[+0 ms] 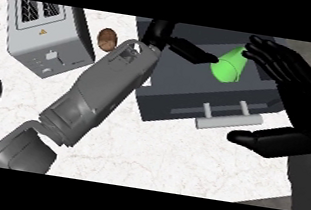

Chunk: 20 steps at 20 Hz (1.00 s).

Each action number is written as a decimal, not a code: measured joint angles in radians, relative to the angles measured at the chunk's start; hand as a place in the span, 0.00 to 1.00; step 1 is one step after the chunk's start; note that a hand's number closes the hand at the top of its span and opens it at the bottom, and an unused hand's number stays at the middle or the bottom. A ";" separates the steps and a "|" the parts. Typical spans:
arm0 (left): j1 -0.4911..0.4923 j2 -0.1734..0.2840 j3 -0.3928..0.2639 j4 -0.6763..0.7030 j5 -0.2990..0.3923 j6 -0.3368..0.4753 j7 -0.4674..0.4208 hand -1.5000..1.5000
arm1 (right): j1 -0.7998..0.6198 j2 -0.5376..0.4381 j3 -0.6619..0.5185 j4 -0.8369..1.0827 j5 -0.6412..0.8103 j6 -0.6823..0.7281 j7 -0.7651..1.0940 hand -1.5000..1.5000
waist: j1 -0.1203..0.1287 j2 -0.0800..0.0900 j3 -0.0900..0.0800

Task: Pick up the cup, place it into the drawer and close the drawer

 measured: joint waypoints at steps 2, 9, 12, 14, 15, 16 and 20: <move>0.004 0.000 0.010 -0.023 0.039 -0.017 -0.030 0.00 | -0.010 -0.003 0.028 -0.002 -0.044 0.054 0.010 1.00 | -0.001 -0.001 -0.001; 0.007 0.000 0.040 -0.063 0.151 0.015 -0.139 0.00 | 0.007 -0.087 0.151 0.006 -0.070 0.241 0.085 1.00 | 0.033 -0.013 -0.002; 0.012 0.000 0.045 -0.057 0.181 0.031 -0.175 0.00 | 0.038 -0.143 0.191 -0.002 -0.005 0.288 0.108 0.00 | 0.058 -0.021 -0.001; 0.016 0.000 0.046 -0.046 0.197 0.041 -0.190 0.00 | 0.062 -0.164 0.220 -0.024 0.067 0.288 0.116 0.00 | 0.072 -0.025 -0.001; 0.015 0.000 0.049 -0.041 0.200 0.045 -0.195 0.00 | 0.071 -0.178 0.228 -0.034 0.117 0.283 0.108 0.00 | 0.084 -0.027 -0.001; 0.027 0.000 0.045 -0.044 0.208 0.044 -0.202 0.00 | 0.072 -0.184 0.240 -0.031 0.172 0.273 0.097 0.00 | 0.097 -0.029 -0.001; 0.040 0.000 0.056 -0.050 0.233 0.040 -0.228 0.00 | 0.106 -0.183 0.292 0.018 0.359 0.207 0.059 0.00 | 0.144 -0.035 -0.001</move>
